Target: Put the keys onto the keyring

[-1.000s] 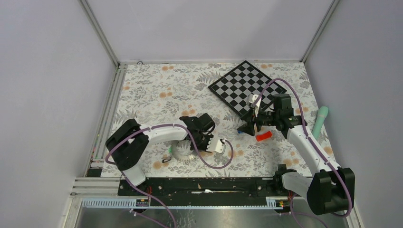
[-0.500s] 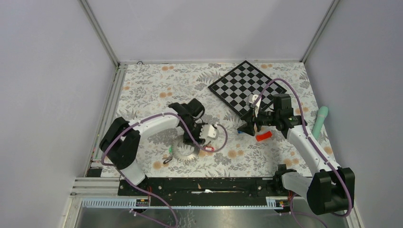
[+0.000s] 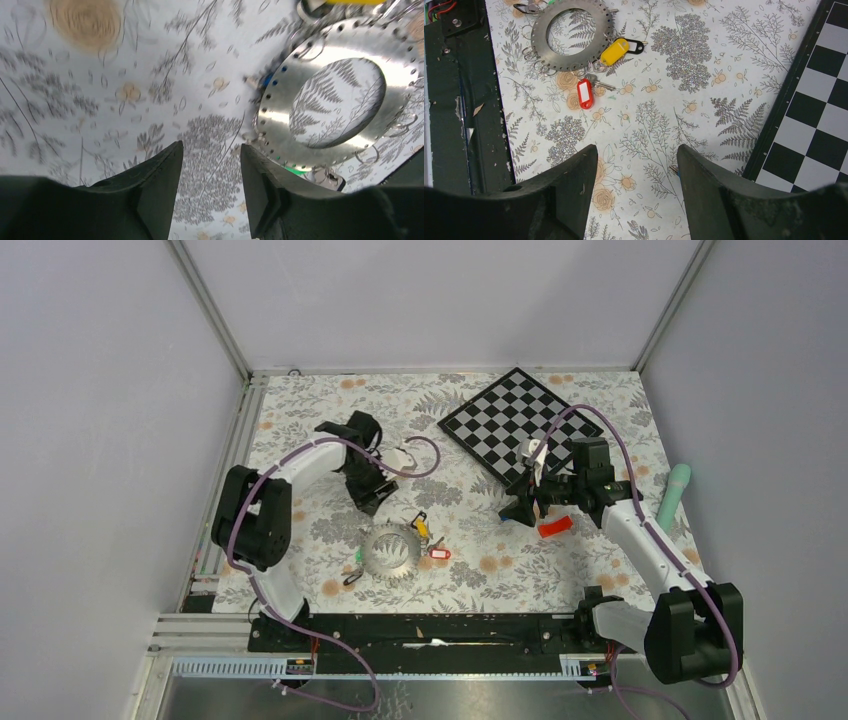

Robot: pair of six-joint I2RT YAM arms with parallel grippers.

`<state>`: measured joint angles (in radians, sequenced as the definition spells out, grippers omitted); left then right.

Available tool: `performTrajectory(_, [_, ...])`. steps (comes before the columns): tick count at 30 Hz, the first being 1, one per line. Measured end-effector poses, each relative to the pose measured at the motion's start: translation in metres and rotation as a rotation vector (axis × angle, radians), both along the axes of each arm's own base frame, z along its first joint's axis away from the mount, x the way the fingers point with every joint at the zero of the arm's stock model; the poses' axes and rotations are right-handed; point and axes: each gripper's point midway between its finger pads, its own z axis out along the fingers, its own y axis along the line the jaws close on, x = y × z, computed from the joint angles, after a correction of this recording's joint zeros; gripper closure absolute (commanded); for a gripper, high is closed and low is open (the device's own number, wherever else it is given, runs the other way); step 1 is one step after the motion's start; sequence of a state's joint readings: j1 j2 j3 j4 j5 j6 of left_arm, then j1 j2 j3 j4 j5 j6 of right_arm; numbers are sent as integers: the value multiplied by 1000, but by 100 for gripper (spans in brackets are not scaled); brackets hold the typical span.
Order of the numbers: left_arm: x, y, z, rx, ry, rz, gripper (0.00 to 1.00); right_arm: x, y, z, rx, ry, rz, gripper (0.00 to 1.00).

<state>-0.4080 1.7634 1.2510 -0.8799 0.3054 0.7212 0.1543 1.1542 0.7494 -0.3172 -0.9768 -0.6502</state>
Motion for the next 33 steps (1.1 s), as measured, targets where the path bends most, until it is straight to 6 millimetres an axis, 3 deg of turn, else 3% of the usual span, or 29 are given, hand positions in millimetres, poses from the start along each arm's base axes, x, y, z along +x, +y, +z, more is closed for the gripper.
performTrajectory(5, [-9, 26, -7, 34, 73, 82, 45, 0, 0, -2, -1, 7, 0, 33])
performTrajectory(15, [-57, 44, -21, 62, 251, 91, 46, 1, 0, -2, -3, 1, 2, 33])
performTrajectory(21, [-68, 42, -26, 45, 312, 97, 52, 1, 0, -2, -3, 0, 3, 33])
performTrajectory(27, [-70, 38, -26, 16, 322, 79, 51, 1, 0, -2, -3, 0, 3, 32])
performTrajectory(33, [-91, 14, 4, -46, 155, -130, 49, 1, 0, -2, -4, -4, 5, 32])
